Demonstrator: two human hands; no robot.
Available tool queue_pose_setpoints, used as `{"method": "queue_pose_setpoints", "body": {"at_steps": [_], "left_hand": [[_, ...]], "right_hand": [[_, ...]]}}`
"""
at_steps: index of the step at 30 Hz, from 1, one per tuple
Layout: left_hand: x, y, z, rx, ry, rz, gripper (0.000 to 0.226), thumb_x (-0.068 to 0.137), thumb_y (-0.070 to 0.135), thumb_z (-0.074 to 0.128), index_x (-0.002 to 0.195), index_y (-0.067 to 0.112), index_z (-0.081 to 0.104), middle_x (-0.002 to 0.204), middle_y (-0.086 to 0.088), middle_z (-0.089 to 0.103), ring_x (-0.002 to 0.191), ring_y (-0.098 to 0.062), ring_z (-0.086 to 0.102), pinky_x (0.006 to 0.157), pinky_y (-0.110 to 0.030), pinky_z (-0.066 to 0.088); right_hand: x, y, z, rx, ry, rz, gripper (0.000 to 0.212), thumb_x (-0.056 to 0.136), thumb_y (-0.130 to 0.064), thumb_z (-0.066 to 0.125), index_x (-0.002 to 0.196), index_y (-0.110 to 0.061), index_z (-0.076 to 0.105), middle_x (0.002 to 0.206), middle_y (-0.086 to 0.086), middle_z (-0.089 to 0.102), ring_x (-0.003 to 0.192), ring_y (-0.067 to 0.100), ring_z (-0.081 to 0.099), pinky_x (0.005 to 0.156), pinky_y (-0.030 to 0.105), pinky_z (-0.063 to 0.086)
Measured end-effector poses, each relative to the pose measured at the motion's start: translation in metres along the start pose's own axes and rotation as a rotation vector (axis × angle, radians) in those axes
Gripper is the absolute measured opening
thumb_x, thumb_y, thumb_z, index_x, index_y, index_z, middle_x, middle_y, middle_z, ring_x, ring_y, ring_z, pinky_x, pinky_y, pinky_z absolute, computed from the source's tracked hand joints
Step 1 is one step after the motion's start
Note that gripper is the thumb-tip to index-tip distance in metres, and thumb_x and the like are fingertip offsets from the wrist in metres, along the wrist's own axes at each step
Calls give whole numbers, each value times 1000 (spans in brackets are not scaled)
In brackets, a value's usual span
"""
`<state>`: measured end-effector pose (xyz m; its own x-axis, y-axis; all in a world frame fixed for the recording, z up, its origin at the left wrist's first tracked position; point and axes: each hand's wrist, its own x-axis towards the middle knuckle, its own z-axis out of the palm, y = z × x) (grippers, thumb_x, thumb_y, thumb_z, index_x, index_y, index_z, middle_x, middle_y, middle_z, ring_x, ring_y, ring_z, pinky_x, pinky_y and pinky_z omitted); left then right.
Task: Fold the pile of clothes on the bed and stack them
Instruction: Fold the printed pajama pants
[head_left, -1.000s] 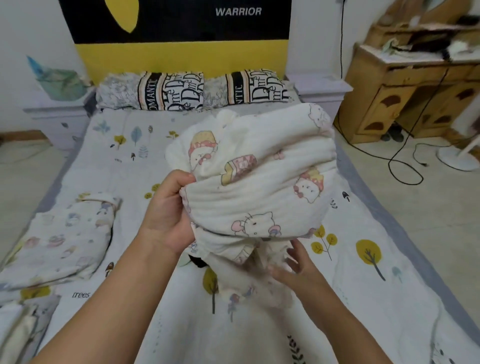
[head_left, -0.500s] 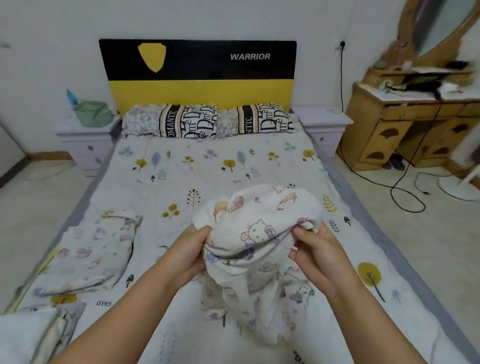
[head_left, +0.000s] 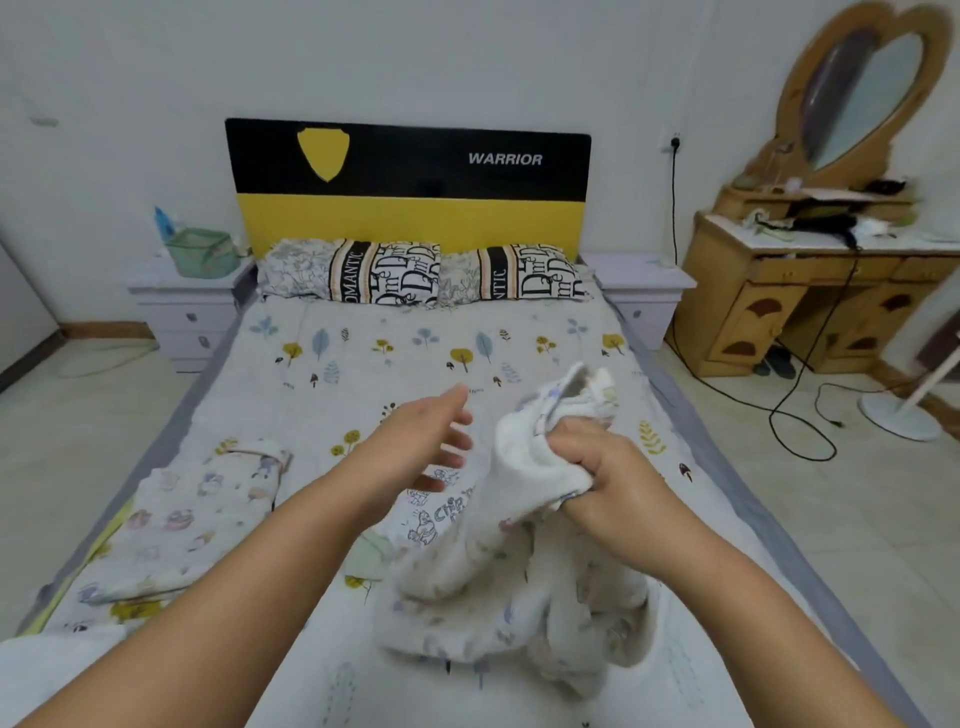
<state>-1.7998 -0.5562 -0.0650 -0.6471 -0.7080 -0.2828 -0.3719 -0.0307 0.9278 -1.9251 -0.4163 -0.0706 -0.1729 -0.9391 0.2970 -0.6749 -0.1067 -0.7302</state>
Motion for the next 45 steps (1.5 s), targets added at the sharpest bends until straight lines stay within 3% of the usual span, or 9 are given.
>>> {"method": "queue_pose_setpoints", "body": {"at_steps": [4, 7, 13, 22, 27, 30, 35, 41, 45], "left_hand": [[-8, 33, 15, 112, -242, 8, 44, 86, 60, 44, 111, 26, 53, 87, 1, 59, 69, -12, 55, 61, -26, 42], [-2, 32, 20, 192, -289, -16, 37, 80, 24, 70, 113, 22, 54, 83, -5, 62, 64, -14, 57, 58, -24, 44], [9, 22, -4, -161, 12, 56, 20, 90, -1, 45, 92, 8, 62, 71, -9, 55, 53, -12, 45, 50, -18, 38], [11, 14, -42, 56, 440, 364, 22, 94, 12, 43, 76, 22, 51, 73, -1, 53, 66, -16, 47, 60, -29, 39], [12, 18, -68, 443, 529, 438, 12, 92, 14, 40, 83, 14, 49, 90, -9, 45, 83, -21, 39, 65, -32, 32], [10, 24, -78, 339, 447, 369, 19, 96, 15, 34, 84, 7, 46, 75, -5, 43, 67, -19, 38, 56, -32, 27], [1, 27, -91, 152, 222, 287, 24, 92, 28, 54, 75, 12, 56, 76, -6, 62, 70, -19, 57, 65, -29, 45], [-6, 33, -112, 199, -73, 232, 30, 61, 16, 82, 85, 13, 64, 89, -7, 70, 80, -18, 65, 68, -25, 52], [-11, 41, -107, 388, 61, 280, 12, 76, 17, 74, 85, 11, 69, 87, -6, 71, 80, -19, 64, 73, -34, 52]], "right_hand": [[1, -12, 23, -330, -29, -129, 22, 66, -3, 47, 70, -24, 52, 70, -10, 37, 72, 13, 39, 58, 16, 28], [-2, -18, 35, -375, -54, -147, 33, 61, 0, 51, 65, -30, 36, 67, -15, 26, 68, 7, 30, 53, 9, 17], [-21, -17, 16, -595, -100, 209, 24, 79, -24, 56, 66, -27, 37, 69, -8, 38, 84, 18, 41, 66, 31, 33], [-37, 13, -11, -681, -227, 591, 47, 82, -61, 53, 56, -25, 37, 68, -8, 42, 81, 12, 40, 74, 29, 29], [-46, 23, -29, -309, 33, 348, 47, 74, -67, 54, 66, -23, 70, 116, -38, 48, 121, -1, 33, 104, 31, 24], [-42, 11, -40, -27, 15, 439, 67, 57, -81, 57, 68, -17, 71, 85, -14, 69, 85, 7, 59, 80, 22, 38], [-35, 3, -52, 62, 189, 504, 56, 51, -56, 72, 61, -4, 52, 60, 10, 42, 52, 13, 38, 43, 14, 27], [-27, 2, -71, 19, 253, 609, 30, 69, -11, 79, 93, -17, 63, 90, 18, 68, 82, 33, 66, 80, 43, 52], [-16, -8, -82, -73, 310, 593, 9, 78, -8, 72, 83, -3, 66, 88, 19, 68, 85, 30, 64, 75, 40, 51]]}}
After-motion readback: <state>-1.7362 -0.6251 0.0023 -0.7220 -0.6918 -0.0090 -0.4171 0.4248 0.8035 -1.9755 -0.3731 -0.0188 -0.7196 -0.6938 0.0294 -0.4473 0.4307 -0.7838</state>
